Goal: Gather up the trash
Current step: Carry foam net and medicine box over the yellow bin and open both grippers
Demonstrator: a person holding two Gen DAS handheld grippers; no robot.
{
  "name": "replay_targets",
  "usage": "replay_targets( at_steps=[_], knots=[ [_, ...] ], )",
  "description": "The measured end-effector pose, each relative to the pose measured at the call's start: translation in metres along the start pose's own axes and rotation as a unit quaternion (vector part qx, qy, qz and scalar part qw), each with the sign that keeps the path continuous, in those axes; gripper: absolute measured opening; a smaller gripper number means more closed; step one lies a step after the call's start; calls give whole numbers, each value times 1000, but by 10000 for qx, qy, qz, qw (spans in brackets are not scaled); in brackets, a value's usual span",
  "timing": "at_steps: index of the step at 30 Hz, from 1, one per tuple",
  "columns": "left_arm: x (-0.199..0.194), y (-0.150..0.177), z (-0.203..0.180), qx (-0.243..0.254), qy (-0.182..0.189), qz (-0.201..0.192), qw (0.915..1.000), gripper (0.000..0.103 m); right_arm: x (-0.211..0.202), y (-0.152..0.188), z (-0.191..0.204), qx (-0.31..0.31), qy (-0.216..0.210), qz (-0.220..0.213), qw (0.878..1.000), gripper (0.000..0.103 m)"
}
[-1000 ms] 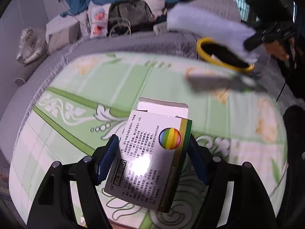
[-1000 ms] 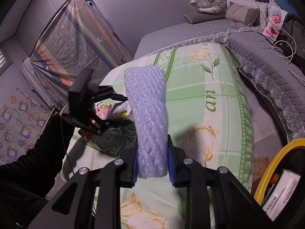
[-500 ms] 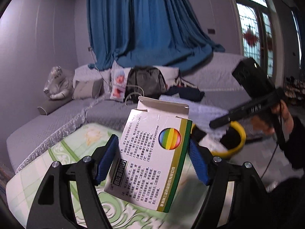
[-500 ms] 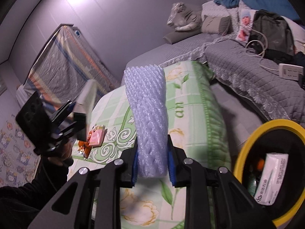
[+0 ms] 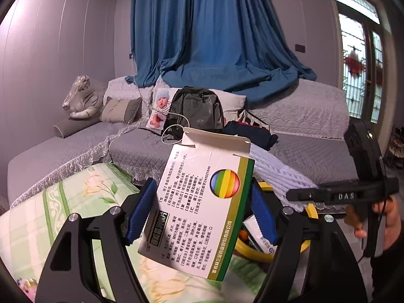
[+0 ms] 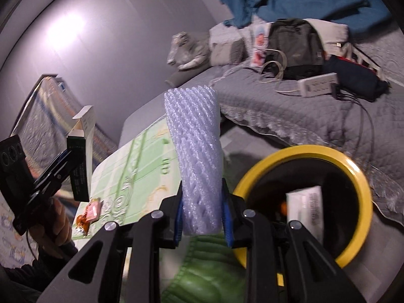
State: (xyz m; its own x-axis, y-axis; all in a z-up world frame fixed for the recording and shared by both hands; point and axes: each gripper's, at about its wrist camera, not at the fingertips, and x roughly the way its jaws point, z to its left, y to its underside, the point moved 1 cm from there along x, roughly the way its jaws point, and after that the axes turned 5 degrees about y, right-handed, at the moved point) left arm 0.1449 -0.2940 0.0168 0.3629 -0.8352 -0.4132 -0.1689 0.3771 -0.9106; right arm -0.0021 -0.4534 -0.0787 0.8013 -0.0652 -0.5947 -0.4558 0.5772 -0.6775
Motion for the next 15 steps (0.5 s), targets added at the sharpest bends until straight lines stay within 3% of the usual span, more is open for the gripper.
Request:
replay_targets(
  at_steps=[15],
  knots=[
    [68, 9, -50, 63, -90, 163, 9998, 69, 12, 18, -80, 552, 749, 20, 9957, 23]
  ],
)
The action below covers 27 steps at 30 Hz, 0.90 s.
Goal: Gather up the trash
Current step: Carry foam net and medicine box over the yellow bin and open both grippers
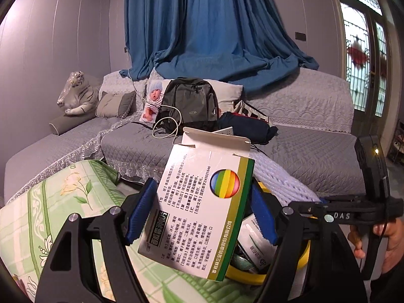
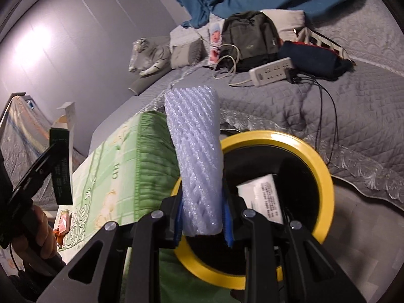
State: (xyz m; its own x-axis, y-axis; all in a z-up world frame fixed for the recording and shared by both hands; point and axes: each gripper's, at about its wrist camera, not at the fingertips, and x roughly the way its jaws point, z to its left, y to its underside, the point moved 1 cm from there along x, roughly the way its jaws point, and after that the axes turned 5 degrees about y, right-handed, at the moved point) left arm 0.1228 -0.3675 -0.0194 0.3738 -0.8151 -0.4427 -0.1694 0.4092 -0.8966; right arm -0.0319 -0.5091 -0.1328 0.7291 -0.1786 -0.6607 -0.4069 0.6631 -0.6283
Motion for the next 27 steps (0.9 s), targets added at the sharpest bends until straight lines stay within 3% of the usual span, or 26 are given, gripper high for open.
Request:
replay_targets(
  at_steps=[10, 20, 21, 22, 24, 25, 27],
  knots=[
    [55, 14, -19, 50, -128, 267, 9996, 69, 31, 8, -36, 187, 592, 260, 9977, 23],
    [103, 31, -5, -493, 34, 712, 9962, 72, 47, 11, -55, 374, 818, 393, 9952, 28],
    [106, 32, -4, -540, 28, 749, 9957, 76, 46, 10, -57, 391, 898, 355, 9946, 34],
    [107, 33, -2, -590, 18, 763, 9953, 80, 44, 10, -59, 437, 932, 328, 9942, 49],
    [106, 35, 2, -696, 10, 768, 9946, 85, 41, 10, -63, 512, 932, 280, 9939, 62],
    [105, 35, 5, -746, -9, 748, 9944, 91, 39, 9, -64, 529, 945, 265, 9938, 62],
    [98, 36, 12, -891, -114, 638, 9939, 92, 35, 9, -65, 514, 984, 235, 9935, 62]
  ],
)
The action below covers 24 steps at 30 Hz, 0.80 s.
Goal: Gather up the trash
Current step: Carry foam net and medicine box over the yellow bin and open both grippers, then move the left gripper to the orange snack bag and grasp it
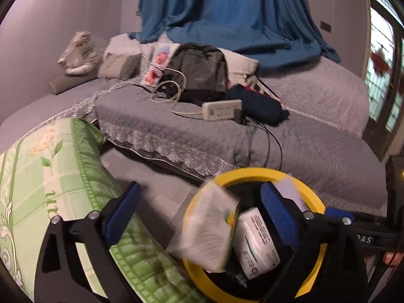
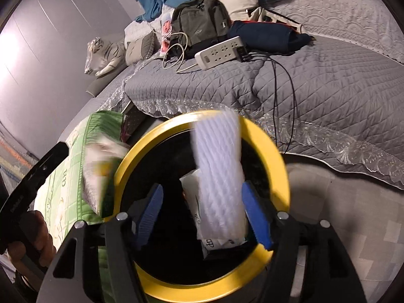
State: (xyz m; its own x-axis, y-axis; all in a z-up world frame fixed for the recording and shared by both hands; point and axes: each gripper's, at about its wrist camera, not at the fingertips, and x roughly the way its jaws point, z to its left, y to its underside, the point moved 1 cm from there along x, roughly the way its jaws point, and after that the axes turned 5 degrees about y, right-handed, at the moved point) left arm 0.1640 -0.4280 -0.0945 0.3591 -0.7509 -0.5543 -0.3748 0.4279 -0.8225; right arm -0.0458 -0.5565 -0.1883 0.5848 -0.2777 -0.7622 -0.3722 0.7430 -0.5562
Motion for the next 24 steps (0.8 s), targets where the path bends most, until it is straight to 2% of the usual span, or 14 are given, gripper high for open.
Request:
replay_targets(
  at_steps=[3, 6, 11, 15, 18, 21, 24],
  knots=[
    [-12, -4, 7, -93, -39, -190, 9998, 92, -8, 1, -3, 45, -6, -57, 10000, 63],
    [-38, -7, 21, -348, -263, -547, 9976, 94, -20, 1, 0, -2, 3, -173, 9999, 63],
    [-102, -13, 52, -823, -548, -1258, 9871, 95, -39, 2, 21, -343, -225, -382, 9984, 63],
    [-167, -18, 78, -1089, -814, -1837, 9735, 95, -53, 1, 58, -803, -551, -537, 9938, 63],
    [-222, -16, 99, -1207, -1060, -2222, 9617, 95, -66, 3, 107, -1372, -983, -660, 9834, 70],
    [-279, -4, 119, -1104, -1561, -2590, 9468, 95, -76, 9, 157, -1969, -1364, -661, 9686, 70],
    [-322, 15, 134, -858, -2173, -2751, 9326, 95, -81, 19, 215, -2491, -1862, -474, 9492, 70]
  ],
)
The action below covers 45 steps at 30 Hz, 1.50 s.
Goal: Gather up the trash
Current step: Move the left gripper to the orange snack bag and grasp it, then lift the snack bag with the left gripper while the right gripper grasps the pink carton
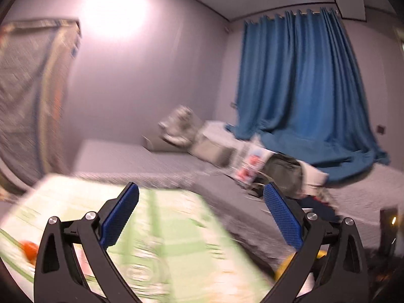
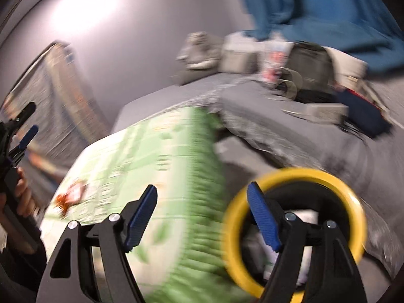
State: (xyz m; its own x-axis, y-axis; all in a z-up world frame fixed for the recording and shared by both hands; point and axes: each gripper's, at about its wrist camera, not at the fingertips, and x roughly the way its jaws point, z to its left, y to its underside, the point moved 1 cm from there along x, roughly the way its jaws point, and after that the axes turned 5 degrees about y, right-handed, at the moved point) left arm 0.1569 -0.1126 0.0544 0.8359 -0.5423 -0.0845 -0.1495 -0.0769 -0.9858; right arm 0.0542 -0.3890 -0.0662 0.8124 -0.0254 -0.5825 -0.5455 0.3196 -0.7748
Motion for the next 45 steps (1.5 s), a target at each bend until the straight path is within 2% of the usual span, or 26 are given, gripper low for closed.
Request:
replay_targets(
  at_steps=[2, 3, 7, 10, 12, 14, 18, 21, 24, 30, 36, 38, 42, 45],
  knots=[
    [-18, 1, 24, 86, -274, 2, 9996, 95, 17, -11, 40, -315, -398, 156, 9986, 70],
    [-28, 4, 42, 66, -524, 65, 9986, 95, 23, -14, 56, -420, -495, 201, 9977, 70],
    [-53, 24, 108, -272, -1212, 441, 9913, 95, 50, -19, 127, -907, -1090, 474, 9888, 70],
    [-67, 54, 153, -231, -1894, 803, 9783, 95, 64, -17, 165, -1136, -1330, 611, 9827, 70],
    [-70, 76, 183, -323, -2151, 1199, 9687, 95, 76, -15, 189, -1302, -1408, 759, 9785, 70],
    [-68, 93, 209, -500, -2256, 1514, 9611, 95, 85, -11, 208, -1433, -1435, 861, 9754, 70],
    [-56, 120, 247, -925, -2298, 1974, 9485, 94, 97, -6, 232, -1581, -1497, 1038, 9705, 70],
    [-48, 133, 256, -969, -2246, 2249, 9432, 94, 103, -6, 241, -1676, -1541, 1110, 9674, 70],
    [-39, 140, 254, -992, -2097, 2449, 9414, 94, 107, -6, 248, -1723, -1592, 1143, 9653, 70],
    [-6, 153, 261, -1071, -1947, 2896, 9310, 93, 110, -5, 243, -1672, -1672, 1187, 9644, 70],
    [3, 165, 267, -1287, -1909, 3194, 9192, 65, 108, -5, 231, -1546, -1677, 1184, 9664, 70],
    [3, 166, 269, -1380, -1843, 3214, 9185, 57, 107, -6, 228, -1509, -1659, 1175, 9674, 70],
    [2, 164, 266, -1371, -1723, 3196, 9216, 29, 105, -5, 224, -1415, -1673, 1186, 9685, 70],
    [-1, 160, 262, -1319, -1713, 3133, 9247, 22, 104, -4, 225, -1407, -1694, 1188, 9682, 70]
  ],
)
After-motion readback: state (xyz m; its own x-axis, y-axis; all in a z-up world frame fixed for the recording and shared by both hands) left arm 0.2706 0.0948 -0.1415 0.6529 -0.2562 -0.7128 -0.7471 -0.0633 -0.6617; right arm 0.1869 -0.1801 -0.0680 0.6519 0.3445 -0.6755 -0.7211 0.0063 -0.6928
